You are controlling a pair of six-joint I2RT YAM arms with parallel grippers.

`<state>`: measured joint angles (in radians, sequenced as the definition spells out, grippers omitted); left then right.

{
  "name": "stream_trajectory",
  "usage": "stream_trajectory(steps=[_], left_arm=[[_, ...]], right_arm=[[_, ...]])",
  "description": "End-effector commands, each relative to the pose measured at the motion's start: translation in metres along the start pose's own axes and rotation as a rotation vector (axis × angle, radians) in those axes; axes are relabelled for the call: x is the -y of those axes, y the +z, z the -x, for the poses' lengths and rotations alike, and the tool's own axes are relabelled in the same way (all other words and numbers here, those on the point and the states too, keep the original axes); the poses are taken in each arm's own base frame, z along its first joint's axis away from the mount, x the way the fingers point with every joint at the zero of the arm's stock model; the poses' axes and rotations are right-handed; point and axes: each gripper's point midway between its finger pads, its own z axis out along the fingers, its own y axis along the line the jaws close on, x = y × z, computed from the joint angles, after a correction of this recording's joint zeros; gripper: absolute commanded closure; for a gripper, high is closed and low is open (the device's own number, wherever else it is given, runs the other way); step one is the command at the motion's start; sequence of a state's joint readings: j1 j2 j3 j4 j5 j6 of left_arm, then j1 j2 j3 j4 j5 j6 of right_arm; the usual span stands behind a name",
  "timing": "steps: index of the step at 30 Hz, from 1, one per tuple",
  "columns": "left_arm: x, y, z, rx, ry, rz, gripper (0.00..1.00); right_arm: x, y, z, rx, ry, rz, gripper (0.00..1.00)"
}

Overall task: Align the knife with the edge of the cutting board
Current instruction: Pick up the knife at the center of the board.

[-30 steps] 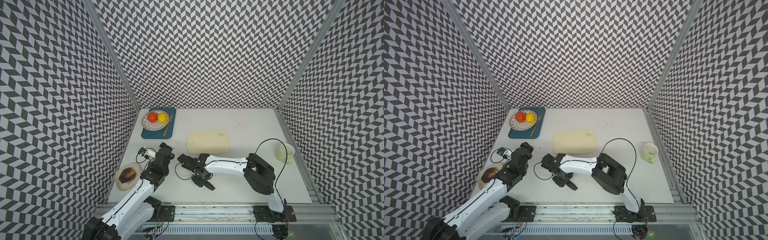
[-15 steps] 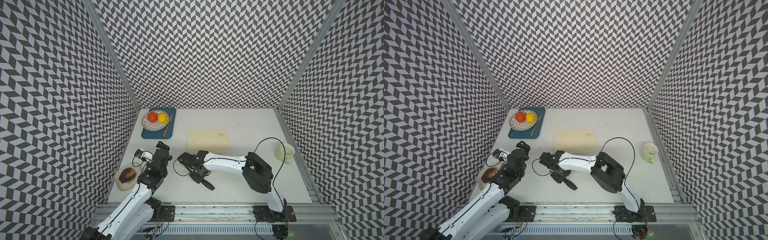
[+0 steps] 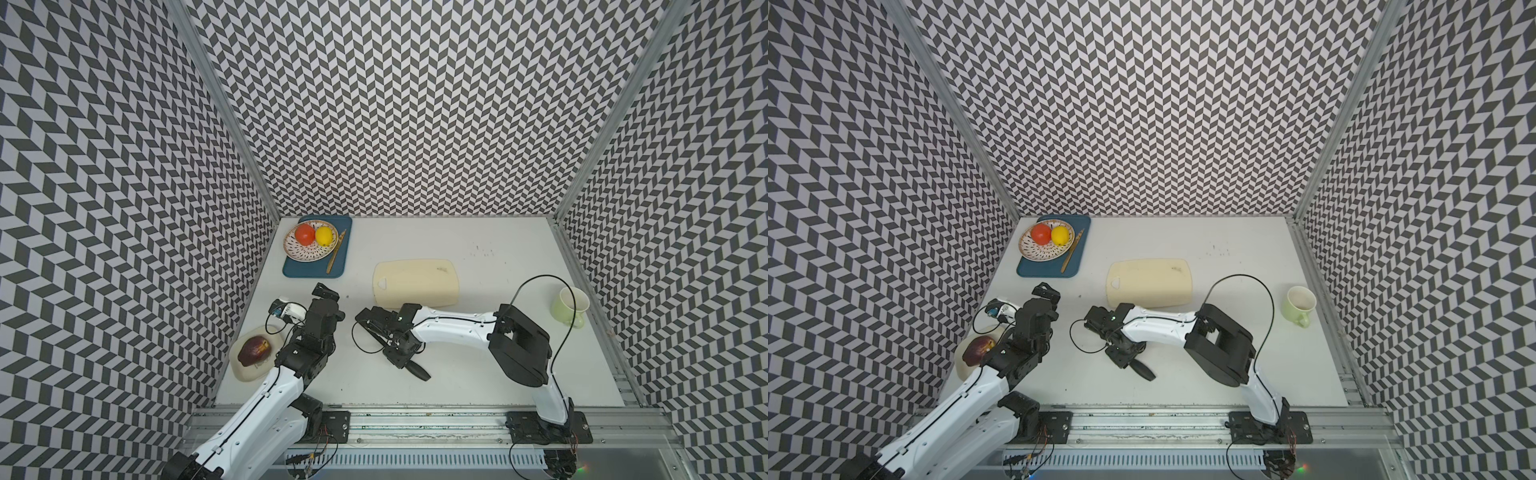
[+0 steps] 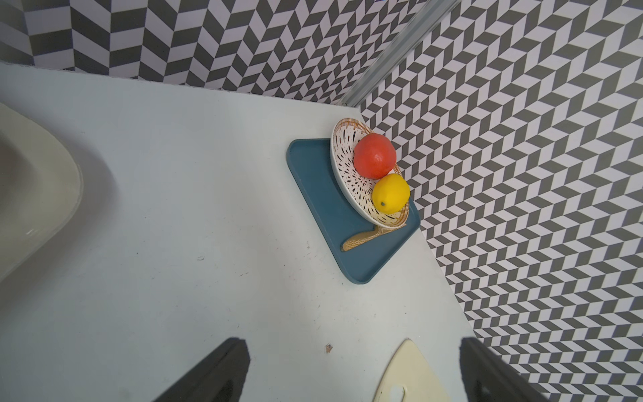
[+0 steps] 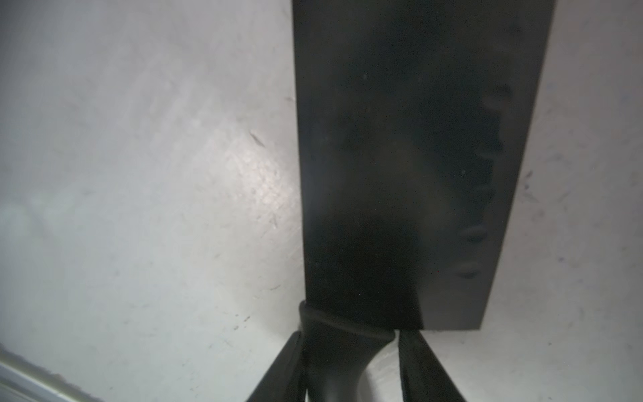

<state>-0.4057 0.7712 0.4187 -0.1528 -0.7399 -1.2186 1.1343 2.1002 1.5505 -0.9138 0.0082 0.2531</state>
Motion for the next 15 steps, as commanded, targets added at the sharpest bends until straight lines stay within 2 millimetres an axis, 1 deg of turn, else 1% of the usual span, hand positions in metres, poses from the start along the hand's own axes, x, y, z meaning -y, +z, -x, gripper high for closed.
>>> stream_trajectory(steps=[1,6,12,13,15], left_arm=[[-0.009,0.000,-0.001,0.008,0.023,0.028,0.00],[-0.010,0.000,-0.002,0.007,0.023,0.029,0.00],[-0.009,0.001,-0.002,0.007,0.024,0.030,0.00],[-0.009,0.001,-0.002,0.006,0.024,0.030,0.00],[-0.009,0.000,-0.001,0.008,0.022,0.029,0.00]], right_arm=[[-0.008,-0.002,-0.010,-0.018,-0.008,0.019,0.56],[-0.009,-0.004,-0.011,-0.019,-0.010,0.022,0.57],[-0.010,0.007,-0.012,-0.050,-0.018,0.026,0.57],[-0.010,0.006,-0.011,-0.049,-0.019,0.026,0.58],[-0.007,0.007,-0.009,-0.048,-0.015,0.013,0.64]])
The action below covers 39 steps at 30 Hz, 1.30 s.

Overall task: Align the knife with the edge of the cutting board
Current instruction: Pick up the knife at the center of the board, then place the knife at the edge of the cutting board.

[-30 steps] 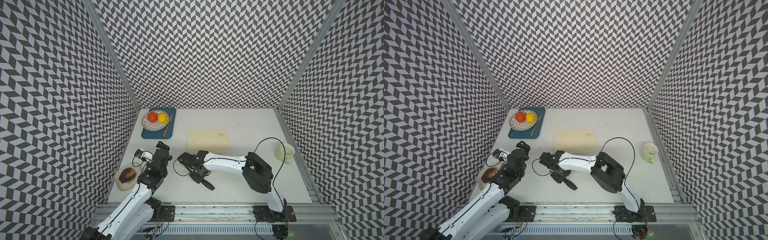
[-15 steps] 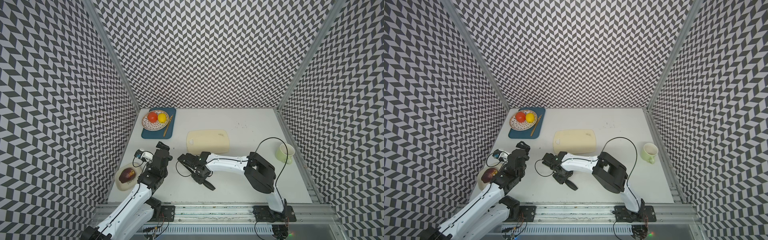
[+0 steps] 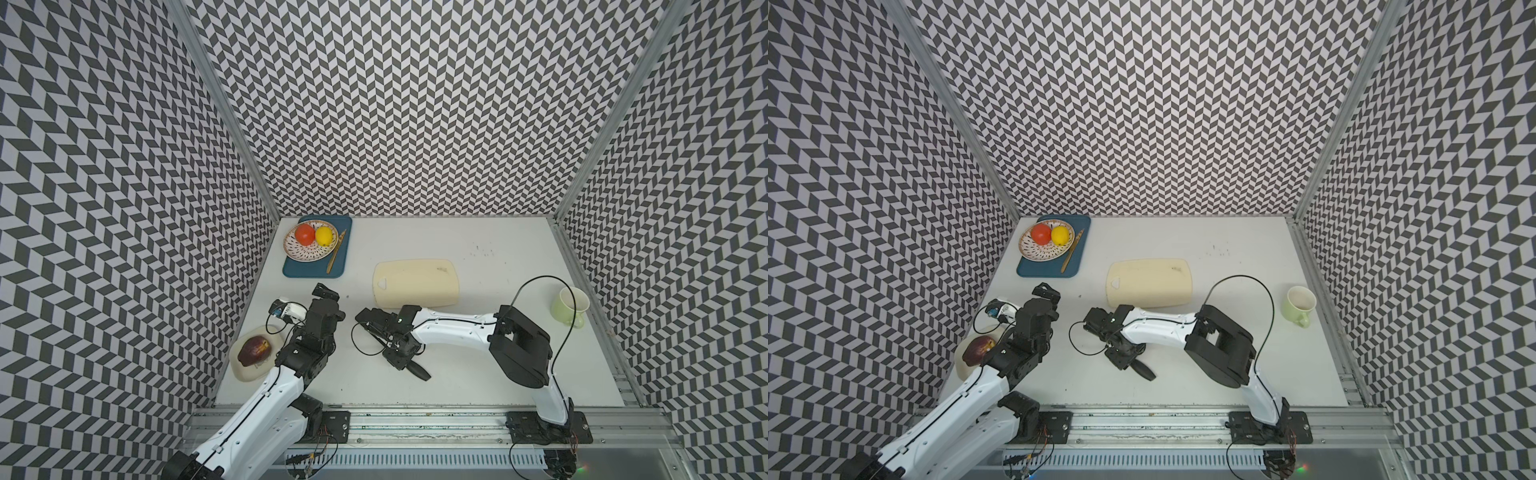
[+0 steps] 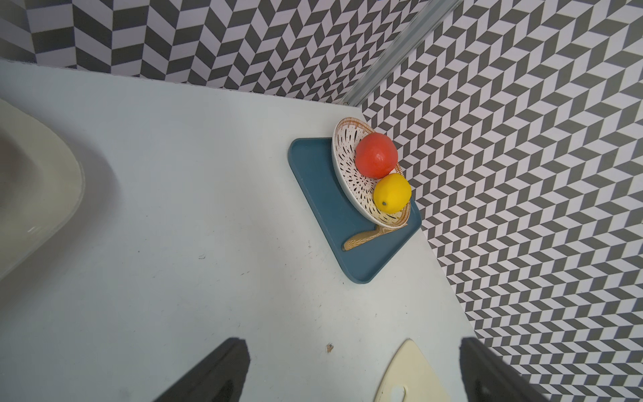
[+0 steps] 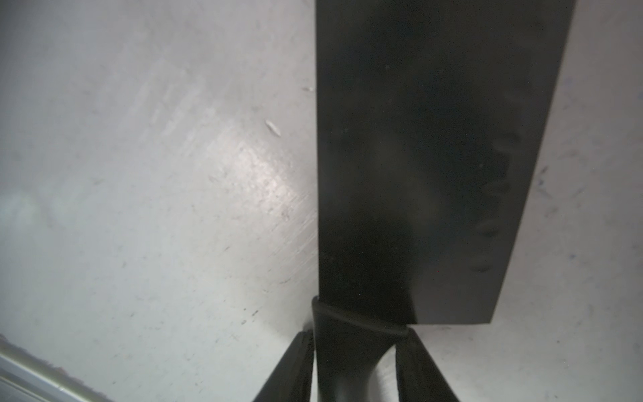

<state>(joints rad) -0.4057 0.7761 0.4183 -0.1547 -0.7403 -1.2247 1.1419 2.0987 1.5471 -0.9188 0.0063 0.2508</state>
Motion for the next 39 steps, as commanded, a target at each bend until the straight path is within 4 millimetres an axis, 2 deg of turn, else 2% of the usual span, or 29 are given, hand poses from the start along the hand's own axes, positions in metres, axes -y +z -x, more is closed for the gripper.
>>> stream_trajectory(steps=[1,4,8,13,22,30,35,37,39], left_arm=[[-0.008,0.000,0.000,0.010,0.022,0.023,0.00],[-0.008,-0.001,0.000,0.011,0.019,0.020,0.00],[-0.008,-0.002,0.001,0.013,0.015,0.018,0.00],[-0.009,-0.002,0.001,0.016,0.015,0.021,0.00],[-0.010,-0.001,0.001,0.019,0.020,0.026,0.00],[-0.010,-0.001,0.001,0.019,0.018,0.027,0.00],[-0.008,-0.001,0.001,0.015,0.018,0.021,0.00],[-0.005,-0.001,-0.001,0.007,0.027,0.009,0.00],[0.006,-0.001,-0.004,-0.014,0.064,-0.040,0.00]], right_arm=[[-0.003,0.006,-0.004,-0.037,-0.005,0.006,0.67],[-0.001,0.002,0.000,-0.024,0.001,-0.002,0.74],[0.001,-0.014,0.008,0.023,0.014,-0.016,0.80],[0.006,-0.032,0.016,0.077,0.033,-0.038,0.80],[0.031,-0.062,0.026,0.168,0.098,-0.125,0.82],[0.041,-0.077,0.027,0.209,0.126,-0.161,0.82],[0.065,-0.083,0.036,0.249,0.181,-0.203,0.82],[0.082,-0.083,0.042,0.266,0.221,-0.219,0.81],[0.101,-0.081,0.048,0.285,0.270,-0.220,0.81]])
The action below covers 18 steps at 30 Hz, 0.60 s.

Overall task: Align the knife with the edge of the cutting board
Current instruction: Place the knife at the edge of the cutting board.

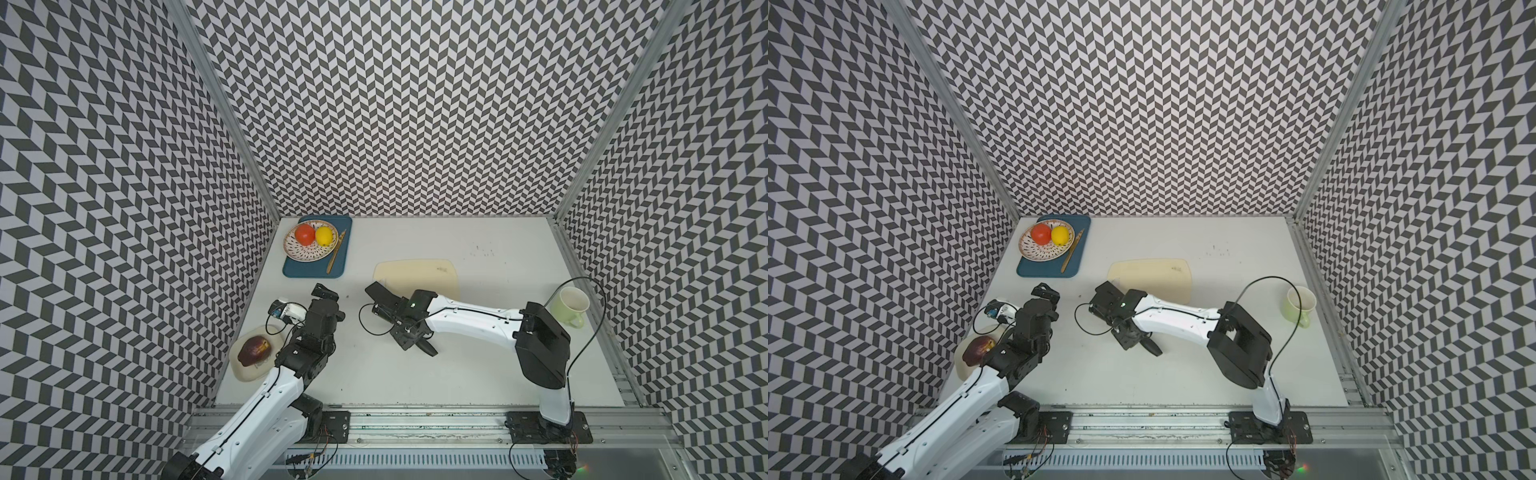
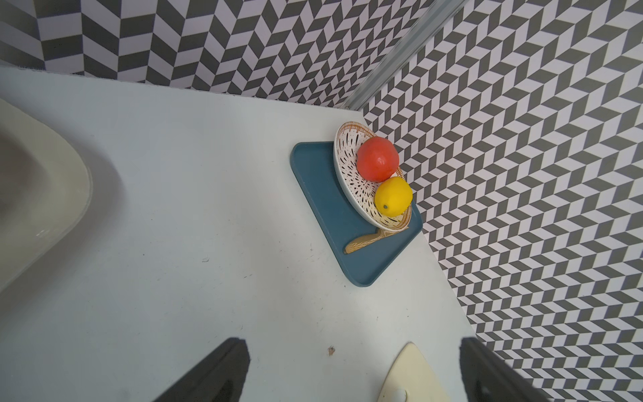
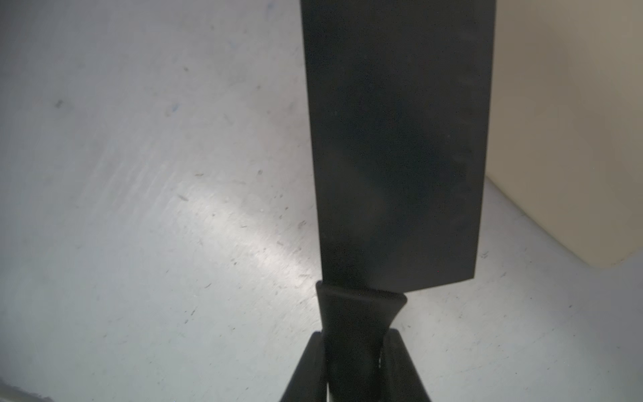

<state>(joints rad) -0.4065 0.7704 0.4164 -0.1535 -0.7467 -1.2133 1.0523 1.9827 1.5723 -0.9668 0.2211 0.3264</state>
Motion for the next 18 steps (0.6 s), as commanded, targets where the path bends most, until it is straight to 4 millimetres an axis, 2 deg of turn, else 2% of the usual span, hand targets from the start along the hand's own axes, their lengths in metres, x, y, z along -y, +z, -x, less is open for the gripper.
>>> stream_trajectory(steps=[1,5,8,11,14,18], left_arm=[[0.012,-0.001,-0.008,-0.033,0.073,-0.065,0.00],[0.029,-0.004,-0.016,-0.072,0.092,-0.157,0.00],[0.031,-0.005,-0.020,-0.087,0.086,-0.170,0.00],[0.032,-0.005,-0.020,-0.087,0.090,-0.162,0.00],[0.032,-0.006,-0.021,-0.087,0.096,-0.160,0.00],[0.031,-0.006,-0.022,-0.082,0.100,-0.159,0.00]], right_arm=[[0.038,-0.012,0.035,0.133,0.132,-0.030,0.81],[0.078,0.005,0.047,0.144,0.245,-0.059,0.81],[0.106,0.017,0.053,0.141,0.320,-0.101,0.80],[0.126,0.029,0.054,0.132,0.390,-0.099,0.78],[0.139,0.041,0.048,0.106,0.442,-0.106,0.78],[0.132,0.053,0.033,0.067,0.490,-0.057,0.78]])
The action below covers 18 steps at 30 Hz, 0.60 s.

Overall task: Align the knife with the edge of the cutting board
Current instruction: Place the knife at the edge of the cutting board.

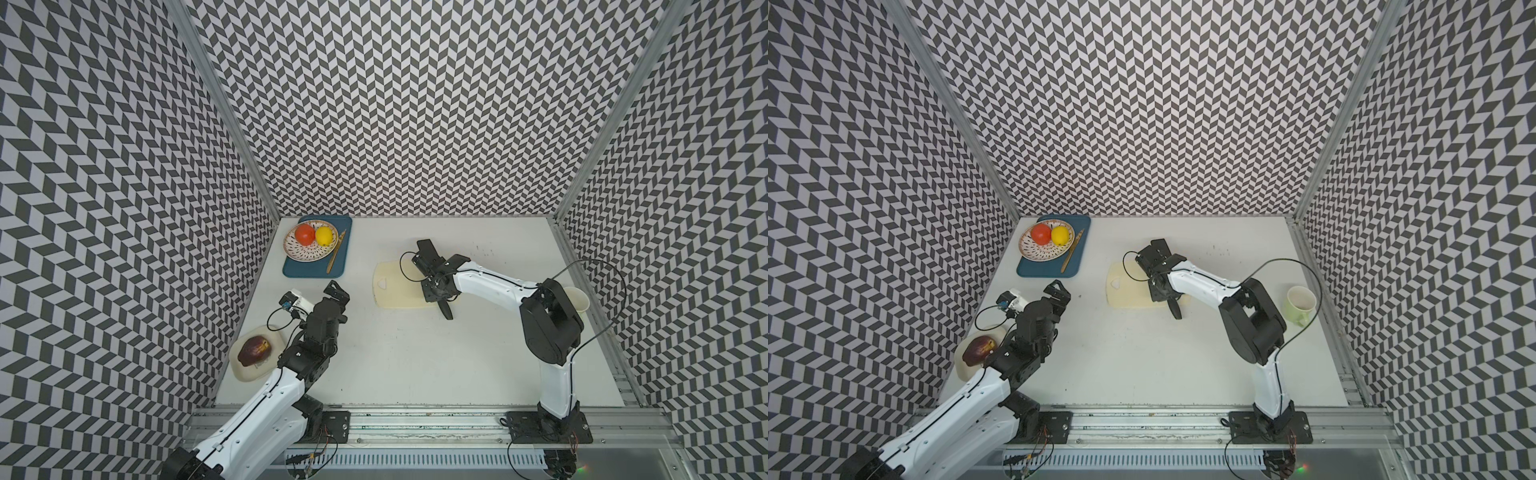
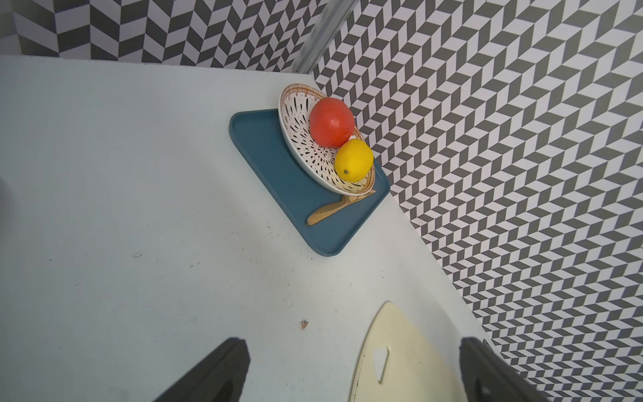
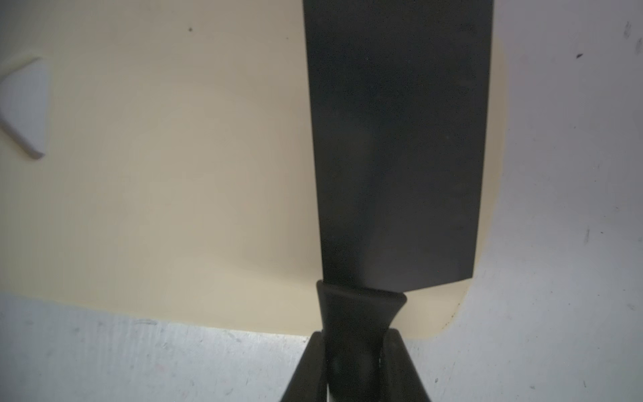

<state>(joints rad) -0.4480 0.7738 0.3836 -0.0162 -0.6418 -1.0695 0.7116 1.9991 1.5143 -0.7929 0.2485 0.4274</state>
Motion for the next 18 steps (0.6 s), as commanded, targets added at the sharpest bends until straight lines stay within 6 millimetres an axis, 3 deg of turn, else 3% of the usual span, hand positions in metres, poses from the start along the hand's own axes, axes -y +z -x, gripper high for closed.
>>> stream_trajectory(steps=[1,10,18], left_arm=[[0.006,0.000,0.001,0.009,0.011,-0.020,0.00],[0.016,-0.002,-0.004,-0.015,0.030,-0.047,0.00],[0.015,-0.006,-0.001,0.001,0.019,-0.052,0.00]], right_arm=[[-0.008,0.011,-0.011,-0.014,0.057,0.040,0.78],[0.007,0.014,-0.036,-0.068,0.165,0.061,0.76],[0.010,0.011,-0.038,-0.069,0.200,0.055,0.74]])
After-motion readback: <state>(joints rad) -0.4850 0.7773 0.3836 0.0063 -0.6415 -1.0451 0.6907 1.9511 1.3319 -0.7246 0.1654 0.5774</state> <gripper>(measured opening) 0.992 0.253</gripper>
